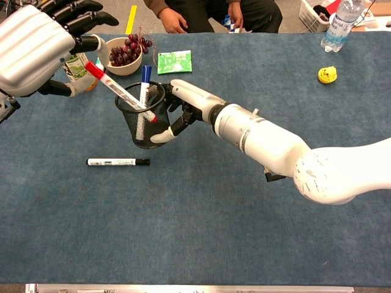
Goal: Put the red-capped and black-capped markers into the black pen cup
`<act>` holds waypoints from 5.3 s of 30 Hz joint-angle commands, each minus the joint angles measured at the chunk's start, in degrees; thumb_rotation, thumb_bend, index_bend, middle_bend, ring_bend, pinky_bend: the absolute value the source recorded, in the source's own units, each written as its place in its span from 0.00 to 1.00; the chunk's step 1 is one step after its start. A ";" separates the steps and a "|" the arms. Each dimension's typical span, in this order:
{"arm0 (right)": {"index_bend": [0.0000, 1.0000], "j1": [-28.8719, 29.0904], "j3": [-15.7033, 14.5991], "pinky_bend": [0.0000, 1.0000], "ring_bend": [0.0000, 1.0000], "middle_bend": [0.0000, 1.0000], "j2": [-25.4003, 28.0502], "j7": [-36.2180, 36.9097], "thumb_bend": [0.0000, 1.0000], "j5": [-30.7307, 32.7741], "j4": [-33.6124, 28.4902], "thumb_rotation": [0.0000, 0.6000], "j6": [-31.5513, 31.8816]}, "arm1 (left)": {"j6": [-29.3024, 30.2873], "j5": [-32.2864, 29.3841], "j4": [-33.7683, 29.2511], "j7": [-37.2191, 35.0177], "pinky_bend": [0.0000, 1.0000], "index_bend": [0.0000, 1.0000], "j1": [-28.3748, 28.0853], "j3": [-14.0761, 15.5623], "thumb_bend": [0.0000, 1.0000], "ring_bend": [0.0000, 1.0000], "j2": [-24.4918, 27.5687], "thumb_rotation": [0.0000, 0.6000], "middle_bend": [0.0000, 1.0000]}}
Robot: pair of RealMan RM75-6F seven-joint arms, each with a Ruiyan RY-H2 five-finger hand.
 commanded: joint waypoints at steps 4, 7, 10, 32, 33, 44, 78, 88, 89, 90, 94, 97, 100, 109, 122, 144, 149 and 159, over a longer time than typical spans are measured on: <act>0.48 -0.11 0.01 0.23 0.29 0.43 0.29 0.07 0.37 -0.20 0.06 1.00 0.22 | 0.43 -0.78 -0.91 0.27 0.09 0.22 0.50 -0.27 0.28 0.08 0.64 1.00 0.14; 0.48 -0.45 -0.16 0.23 0.29 0.43 1.10 0.26 0.37 -0.87 -0.27 1.00 0.33 | 0.54 -1.55 -1.26 0.13 0.09 0.17 0.77 -0.52 0.28 0.08 1.16 1.00 0.13; 0.48 -1.56 -0.21 0.23 0.29 0.43 2.88 1.55 0.37 -2.09 -1.22 1.00 0.60 | 0.35 -3.52 -1.57 -0.20 0.09 0.17 1.39 -0.84 0.28 0.08 2.19 1.00 0.13; 0.49 -12.63 -3.19 0.23 0.29 0.43 20.62 16.47 0.37 -18.80 -8.15 1.00 4.22 | -7.02 -16.63 -4.48 -3.15 0.09 0.39 5.10 1.83 0.28 0.09 8.33 1.00 0.15; 0.49 -13.01 -3.32 0.23 0.29 0.43 21.25 17.15 0.37 -19.51 -8.34 1.00 4.46 | -7.37 -16.62 -4.57 -3.38 0.09 0.39 5.24 2.26 0.28 0.09 8.20 1.00 0.15; 0.49 -14.99 -3.80 0.23 0.29 0.43 25.06 20.55 0.37 -23.04 -8.85 1.00 6.26 | -10.78 -15.77 -4.94 -4.19 0.09 0.39 4.90 4.73 0.28 0.09 5.39 1.00 0.15; 0.49 -17.28 -4.94 0.23 0.29 0.43 28.06 24.31 0.37 -24.86 -8.39 1.00 7.59 | -20.65 -22.47 -0.81 -2.00 0.09 0.40 0.47 5.35 0.28 0.09 -9.02 1.00 0.15; 0.49 -17.64 -5.04 0.23 0.29 0.43 28.43 25.10 0.37 -24.96 -8.11 1.00 7.63 | -21.60 -24.43 2.59 -0.10 0.09 0.44 -0.05 5.76 0.28 0.09 -13.32 1.00 0.15; 0.49 -17.65 -5.05 0.23 0.29 0.43 28.46 25.15 0.37 -24.97 -8.10 1.00 7.61 | -21.57 -24.54 2.78 0.00 0.09 0.44 -0.08 5.74 0.28 0.09 -13.63 1.00 0.15; 0.49 -17.67 -5.08 0.23 0.29 0.43 28.48 25.21 0.37 -24.98 -8.03 1.00 7.56 | -21.58 -24.76 3.01 0.04 0.09 0.44 -0.13 5.66 0.28 0.09 -14.05 1.00 0.15; 0.49 -17.74 -5.12 0.23 0.29 0.43 28.50 25.59 0.37 -25.05 -7.89 1.00 7.48 | -21.71 -25.53 3.87 0.28 0.09 0.44 -0.43 5.27 0.28 0.09 -15.30 1.00 0.15; 0.49 -17.83 -5.15 0.23 0.29 0.43 28.60 25.87 0.37 -25.20 -7.76 1.00 7.50 | -21.88 -26.10 4.56 0.63 0.09 0.44 -0.67 5.06 0.28 0.09 -15.96 1.00 0.15; 0.49 -17.95 -5.19 0.23 0.29 0.43 28.72 26.18 0.37 -25.28 -7.62 1.00 7.51 | -22.14 -26.88 5.20 1.15 0.09 0.45 -0.99 4.78 0.28 0.09 -16.47 1.00 0.15; 0.49 -18.11 -5.08 0.23 0.29 0.43 28.87 26.99 0.37 -25.46 -7.37 1.00 7.57 | -22.46 -28.38 5.98 1.90 0.09 0.47 -1.59 4.50 0.28 0.09 -16.79 1.00 0.15; 0.50 -18.34 -4.97 0.23 0.29 0.43 28.95 28.23 0.37 -25.55 -6.88 1.00 7.58 | -22.81 -29.10 6.27 2.42 0.09 0.50 -2.30 4.80 0.28 0.09 -17.43 1.00 0.15; 0.50 -18.50 -4.96 0.23 0.29 0.43 28.93 28.45 0.37 -25.71 -7.19 1.00 7.71 | -22.35 -28.83 5.99 -0.56 0.09 0.59 -2.55 4.72 0.28 0.09 -16.43 1.00 0.17; 0.50 -18.50 -4.87 0.23 0.29 0.43 29.26 28.54 0.37 -26.03 -7.66 1.00 7.83 | -21.74 -29.16 4.15 -2.82 0.09 0.59 -2.31 3.83 0.28 0.09 -14.72 1.00 0.17; 0.50 -18.17 -5.43 0.23 0.29 0.43 29.11 28.51 0.37 -27.16 -8.27 1.00 7.33 | -19.07 -27.47 -1.18 -13.24 0.09 0.59 -1.32 0.60 0.29 0.09 -7.71 1.00 0.18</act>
